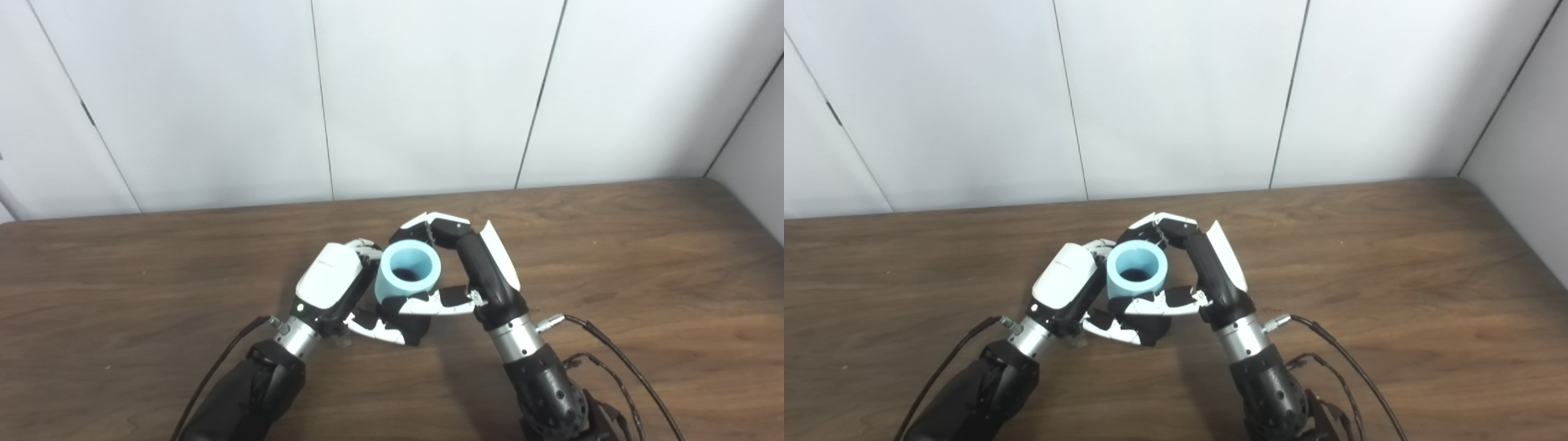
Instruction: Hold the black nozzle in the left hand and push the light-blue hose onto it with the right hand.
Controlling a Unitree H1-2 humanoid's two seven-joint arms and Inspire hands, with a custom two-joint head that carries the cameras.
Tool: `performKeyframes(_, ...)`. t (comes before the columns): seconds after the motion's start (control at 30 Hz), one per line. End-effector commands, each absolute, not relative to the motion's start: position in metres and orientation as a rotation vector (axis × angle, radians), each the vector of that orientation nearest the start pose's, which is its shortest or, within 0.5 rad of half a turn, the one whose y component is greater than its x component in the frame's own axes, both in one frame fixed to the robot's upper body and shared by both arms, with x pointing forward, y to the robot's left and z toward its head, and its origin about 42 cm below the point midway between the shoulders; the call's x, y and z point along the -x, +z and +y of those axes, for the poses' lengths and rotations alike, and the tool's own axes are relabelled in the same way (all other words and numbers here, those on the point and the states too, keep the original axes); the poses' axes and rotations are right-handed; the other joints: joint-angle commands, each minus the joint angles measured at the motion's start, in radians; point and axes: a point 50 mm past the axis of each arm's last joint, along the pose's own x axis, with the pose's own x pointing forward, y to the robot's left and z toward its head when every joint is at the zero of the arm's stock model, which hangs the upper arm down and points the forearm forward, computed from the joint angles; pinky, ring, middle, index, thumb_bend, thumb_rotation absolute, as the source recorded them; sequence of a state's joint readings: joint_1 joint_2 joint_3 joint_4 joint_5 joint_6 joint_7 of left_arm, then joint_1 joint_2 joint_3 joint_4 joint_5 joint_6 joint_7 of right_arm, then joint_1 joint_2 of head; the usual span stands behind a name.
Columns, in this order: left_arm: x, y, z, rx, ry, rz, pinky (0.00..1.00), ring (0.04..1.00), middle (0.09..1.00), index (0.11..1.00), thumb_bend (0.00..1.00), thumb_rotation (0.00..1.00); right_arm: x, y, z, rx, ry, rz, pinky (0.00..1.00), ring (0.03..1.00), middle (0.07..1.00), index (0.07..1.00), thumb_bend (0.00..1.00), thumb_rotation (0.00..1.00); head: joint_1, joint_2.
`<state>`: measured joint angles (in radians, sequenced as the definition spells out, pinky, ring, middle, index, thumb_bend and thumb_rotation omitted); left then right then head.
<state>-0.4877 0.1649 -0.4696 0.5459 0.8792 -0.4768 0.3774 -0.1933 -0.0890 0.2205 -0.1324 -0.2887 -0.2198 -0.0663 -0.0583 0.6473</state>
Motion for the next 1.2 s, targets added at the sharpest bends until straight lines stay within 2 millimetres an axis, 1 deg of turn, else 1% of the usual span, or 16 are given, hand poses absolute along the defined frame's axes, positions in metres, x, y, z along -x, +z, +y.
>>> performKeyframes(0.0,-0.286,-0.01,0.137,-0.928,-0.571,-0.262,0.72,0.508,0.446,0.484,0.5,0.0,-0.322,0.189,-0.157,0.429,0.262,-0.501,0.32,0.42,0.477,0.504,0.52,0.0,0.0,0.001)
performKeyframes(0.17,-0.285,-0.012,0.138,-0.925,-0.579,-0.244,0.74,0.509,0.445,0.485,0.5,0.0,-0.325,0.191,-0.158,0.454,0.25,-0.478,0.31,0.412,0.469,0.514,0.52,0.0,0.0,0.0)
performKeyframes(0.43,-0.283,-0.015,0.139,-0.928,-0.592,-0.221,0.75,0.509,0.446,0.482,0.5,0.0,-0.338,0.197,-0.159,0.488,0.244,-0.354,0.3,0.404,0.458,0.528,0.52,0.0,0.001,0.002)
performKeyframes(0.63,-0.283,-0.015,0.138,-0.931,-0.595,-0.215,0.76,0.509,0.447,0.481,0.5,0.0,-0.346,0.199,-0.161,0.487,0.259,-0.307,0.28,0.399,0.453,0.53,0.52,0.0,0.0,0.002)
performKeyframes(0.83,-0.283,-0.011,0.138,-0.929,-0.594,-0.225,0.75,0.509,0.444,0.485,0.5,0.0,-0.341,0.199,-0.162,0.516,0.278,-0.273,0.29,0.405,0.454,0.526,0.52,0.0,-0.003,0.004)
performKeyframes(0.97,-0.284,-0.011,0.137,-0.937,-0.597,-0.219,0.75,0.508,0.446,0.485,0.5,0.0,-0.339,0.201,-0.163,0.568,0.297,-0.292,0.3,0.411,0.457,0.52,0.52,0.0,-0.004,0.003)
performKeyframes(1.17,-0.284,-0.012,0.136,-0.943,-0.597,-0.221,0.74,0.508,0.445,0.486,0.5,0.0,-0.336,0.201,-0.165,0.596,0.307,-0.289,0.31,0.409,0.462,0.513,0.52,0.0,-0.006,0.003)
